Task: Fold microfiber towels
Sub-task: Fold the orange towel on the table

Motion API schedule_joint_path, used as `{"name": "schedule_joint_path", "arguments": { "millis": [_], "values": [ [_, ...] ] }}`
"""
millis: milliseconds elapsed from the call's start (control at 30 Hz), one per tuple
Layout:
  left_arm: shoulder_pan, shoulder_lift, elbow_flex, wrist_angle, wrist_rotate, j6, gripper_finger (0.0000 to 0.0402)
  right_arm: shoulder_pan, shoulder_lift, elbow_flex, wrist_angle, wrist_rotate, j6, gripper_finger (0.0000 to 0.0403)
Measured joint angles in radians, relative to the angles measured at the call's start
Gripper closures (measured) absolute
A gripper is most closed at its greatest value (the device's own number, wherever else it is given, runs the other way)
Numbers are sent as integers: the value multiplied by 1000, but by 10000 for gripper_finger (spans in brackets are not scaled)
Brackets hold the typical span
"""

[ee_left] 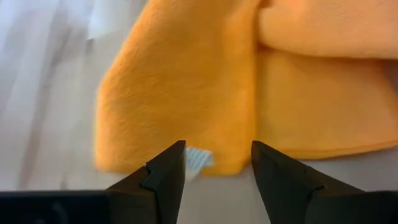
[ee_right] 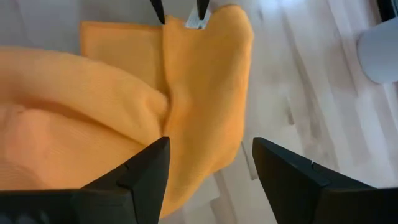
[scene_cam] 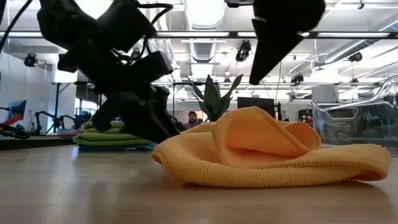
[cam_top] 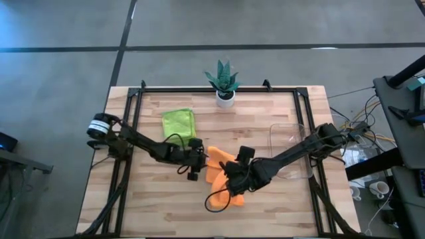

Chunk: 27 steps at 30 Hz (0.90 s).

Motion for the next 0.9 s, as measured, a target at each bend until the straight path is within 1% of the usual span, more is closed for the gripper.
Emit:
{"name": "schedule_joint_path", "arguments": {
  "millis": [100,200,333,400,433,500,633,700,800,900],
  "values": [
    [1,15,7,-2,60,3,247,21,0,-10,18,-1,27,177],
    [6,52,19,3,80,0,276,42,0,-11,23,1,41,177],
    [19,95,60,8,70,-22,335,65,0,-14,48,7,43,177],
    [22,96,86,-22,68,-53,374,76,0,-20,56,9,43,177],
    [22,87,102,-45,68,-68,387,82,0,-24,53,10,43,177],
    [21,48,136,-139,72,-102,394,99,-3,-33,51,29,43,177],
    [11,-78,208,-349,73,-143,400,140,-32,-45,56,106,48,177],
    [6,-147,230,-429,73,-168,400,146,-43,-58,76,116,62,177],
    [3,-259,260,-501,73,-207,401,153,-43,-87,143,113,63,177],
    [4,-366,264,-546,96,-247,401,155,-41,-129,277,113,54,177]
  ]
}}
